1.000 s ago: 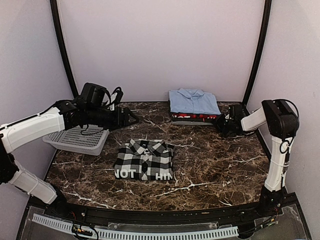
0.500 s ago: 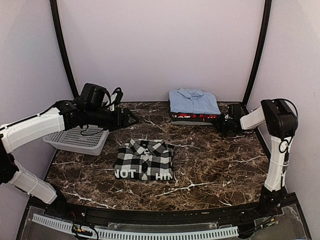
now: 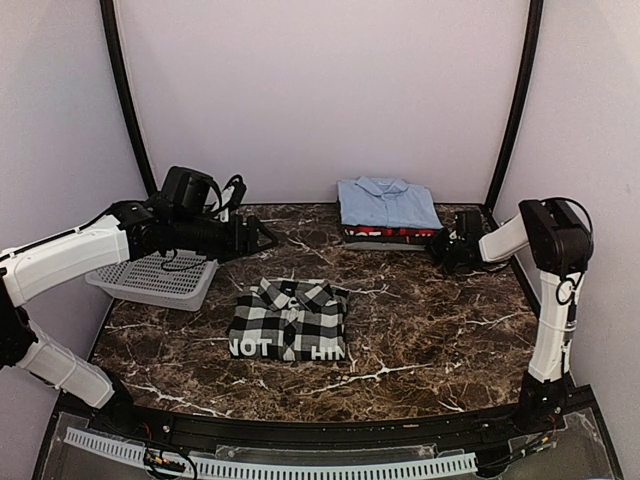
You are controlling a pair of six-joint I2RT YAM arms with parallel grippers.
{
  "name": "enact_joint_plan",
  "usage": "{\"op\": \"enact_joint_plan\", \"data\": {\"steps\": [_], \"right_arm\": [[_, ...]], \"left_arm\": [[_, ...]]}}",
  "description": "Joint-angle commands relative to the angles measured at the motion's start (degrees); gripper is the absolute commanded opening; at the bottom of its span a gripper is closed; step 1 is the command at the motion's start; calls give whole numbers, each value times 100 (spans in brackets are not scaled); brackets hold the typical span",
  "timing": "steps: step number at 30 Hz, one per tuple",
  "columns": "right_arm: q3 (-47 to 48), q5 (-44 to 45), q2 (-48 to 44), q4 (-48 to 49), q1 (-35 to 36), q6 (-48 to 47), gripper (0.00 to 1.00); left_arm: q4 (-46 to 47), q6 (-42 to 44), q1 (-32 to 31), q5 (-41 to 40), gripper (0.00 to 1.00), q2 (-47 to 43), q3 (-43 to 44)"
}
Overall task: Fold and stack the long sleeve shirts
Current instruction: Move the square-folded shirt to the corner of the board.
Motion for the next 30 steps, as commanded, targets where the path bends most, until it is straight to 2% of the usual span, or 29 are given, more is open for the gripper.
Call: {"op": "enact_joint_plan", "data": {"steps": [1,6,15,21,26,30], "right_arm": [[-379,70,-430,-85,-28,-131,0],[-937,-222,-1139,-253,-43,-453,0],[-2093,-522,-2535,-1360,-150,-1167,0],[-2770,-787,-3478,-1989,-643,-1262,0],[-2706,-785,-3857,-2974,-1194,-1559,0],[-2747,-729,-4099,-3351,-1710,-1772,0]], "left_arm": [[23,-46,-25,-13,73,-11,24],[135,-130,-25,28,73,48,-49],[360,-297,-24,142,73,200,-121],[498,-422,-33,273,73,303,-149],[542,-431,-33,340,73,378,-144],[549,-408,-31,340,73,387,-153]]}}
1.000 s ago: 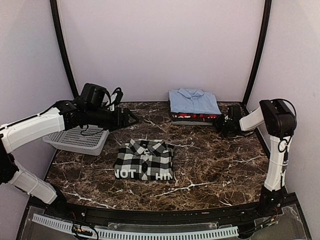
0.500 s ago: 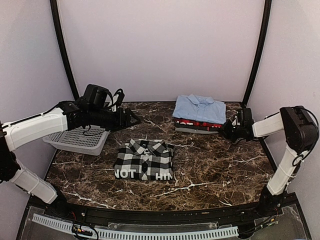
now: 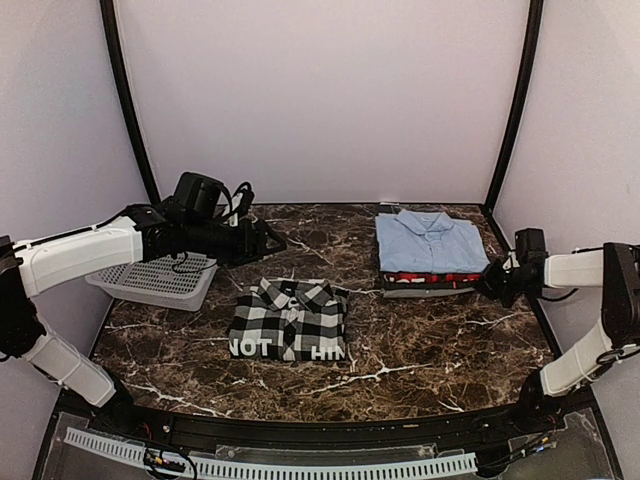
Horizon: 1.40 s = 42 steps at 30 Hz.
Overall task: Fold and stack the long sleeve shirts
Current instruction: Move the square-folded shirt to the corner of the board.
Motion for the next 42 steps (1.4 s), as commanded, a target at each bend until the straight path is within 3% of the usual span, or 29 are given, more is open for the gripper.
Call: {"op": "enact_joint_plan", "data": {"steps": [1,11,16,22,26,37,42], "right_arm": [[-28,-95,-336,-638,-587,-398,0],[-107,-423,-193,-609,-1140,-692,1],[-316,-250,-774,-630,-1146,-796,40],[-480,-9,-1714,-826,-925,-961,61],[-664,245,-2403,-1065,-562,-864,64],[-1010,364,-3721,-1382,151,-457,59],[-582,940,-3227,-1269,1813,-262,59]], "left_arm": [[144,-7,-32,93,73,-19,-90],[136,57,-32,63,73,5,-127],[-62,73,-33,-169,74,-36,-139],[-282,146,-31,-382,75,-69,-199],[-428,217,-33,-538,76,-135,-301],[-403,217,-90,-255,75,-149,-644],[-740,72,-103,-647,75,-97,-829]]}}
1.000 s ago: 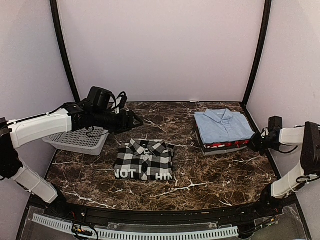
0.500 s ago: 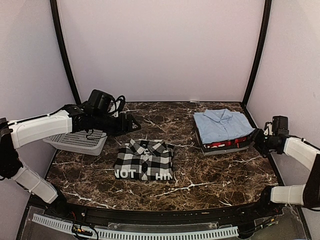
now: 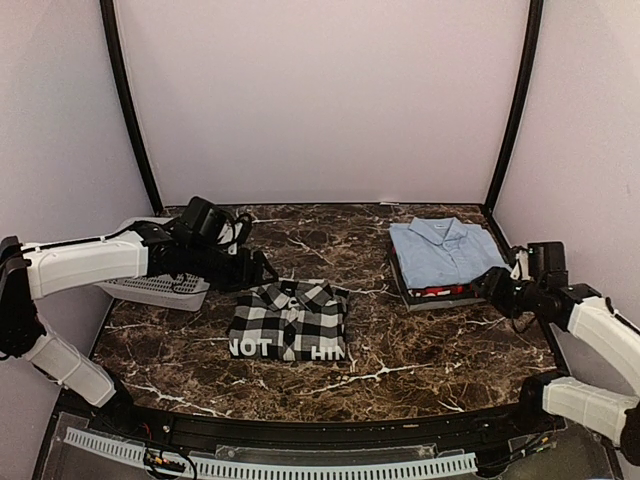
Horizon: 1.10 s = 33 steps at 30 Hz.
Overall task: Fold and stack the long sleeve shirts
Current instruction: Move the square-folded shirt to the corner of the board, then pick up the square-folded shirt from the center of the board.
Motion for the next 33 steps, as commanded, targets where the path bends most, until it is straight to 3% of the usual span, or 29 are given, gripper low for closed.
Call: {"op": "enact_joint_plan", "data": {"steps": [1,7,14,22,33], "right_arm": [[483,623,480,182,1420,276,59],[1338,1420,1829,521,3215,596,59],[2387,1621,3479,995,4346,644,59],[3528,1483,5093,1108,4990,541,59],[3990,1811,6018,850,5136,506,58]], "left_arm": [[-468,-111,-29,-484,75,-112,-238],[-905,-283,19,-1139,72,-175,-602],[-729,-191,108,-1179,69,-150,-959],[-237,35,142,-908,66,121,-1176],[-4,37,142,-900,64,395,-1355]]}}
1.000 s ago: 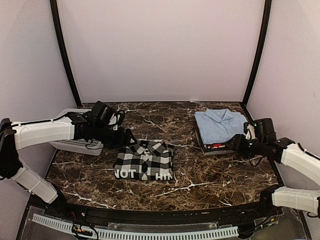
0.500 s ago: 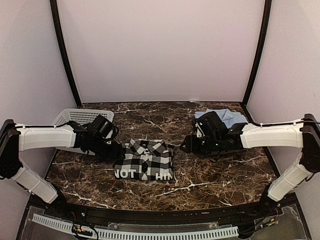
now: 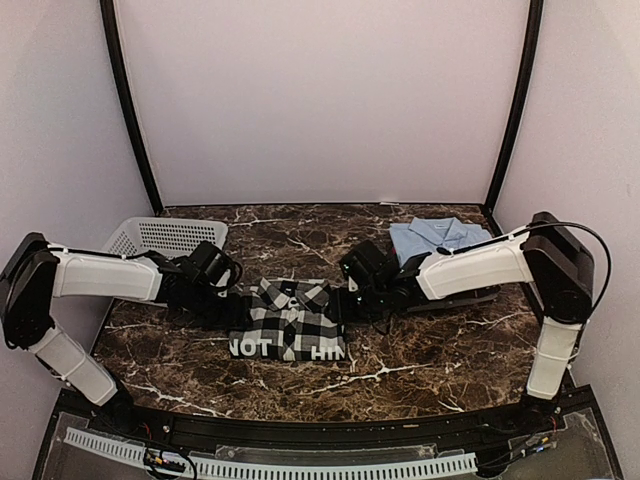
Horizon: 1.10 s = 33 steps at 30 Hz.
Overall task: Fold and stack the long sleeve shirts
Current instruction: Pick up the square-folded shirt from the center of the board.
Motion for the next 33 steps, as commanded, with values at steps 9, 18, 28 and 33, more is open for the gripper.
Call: {"op": "enact_joint_plan", "data": {"steps": [9,18,28,33], "right_arm": [[423,248,540,-284,102,-97,57],[479,122,737,-201,206,28,43],[923,368,695,-539,205,-169,0],[1256,620,583,-858,207,-441,0]], "left_arm": [[172,102,35,89,64,200,-151],[531,-170,27,485,57,476,-294],[593,-476,-133,843,1,479,-24],[245,-530,-299,678,0,294,431]]}}
